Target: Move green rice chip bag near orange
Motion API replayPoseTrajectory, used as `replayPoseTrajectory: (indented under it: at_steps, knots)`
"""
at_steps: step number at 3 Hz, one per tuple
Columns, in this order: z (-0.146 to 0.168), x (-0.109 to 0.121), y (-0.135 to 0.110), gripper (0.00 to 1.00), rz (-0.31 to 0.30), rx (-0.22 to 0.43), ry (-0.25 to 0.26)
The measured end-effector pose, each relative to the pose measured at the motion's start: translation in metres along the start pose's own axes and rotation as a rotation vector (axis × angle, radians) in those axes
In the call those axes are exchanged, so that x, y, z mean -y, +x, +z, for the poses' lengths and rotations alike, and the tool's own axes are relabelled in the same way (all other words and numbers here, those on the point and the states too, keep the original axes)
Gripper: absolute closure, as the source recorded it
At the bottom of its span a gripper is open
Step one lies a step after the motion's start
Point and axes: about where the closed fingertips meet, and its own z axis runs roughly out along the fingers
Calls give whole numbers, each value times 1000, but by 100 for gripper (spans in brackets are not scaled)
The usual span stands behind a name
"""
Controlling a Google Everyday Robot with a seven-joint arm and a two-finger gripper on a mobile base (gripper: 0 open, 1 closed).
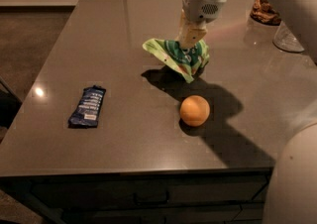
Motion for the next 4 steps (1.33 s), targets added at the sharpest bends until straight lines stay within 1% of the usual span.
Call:
replayPoseTrajectory:
  at_steps: [1, 2, 3, 4]
  knots:
    - [-6, -17, 9, 100, 47, -31, -15]
    - [-8, -25, 14, 100, 63, -47, -21]
    - [-6, -27, 19, 87, 69, -64, -24]
    - [-2, -28, 23, 64, 66, -72, -32]
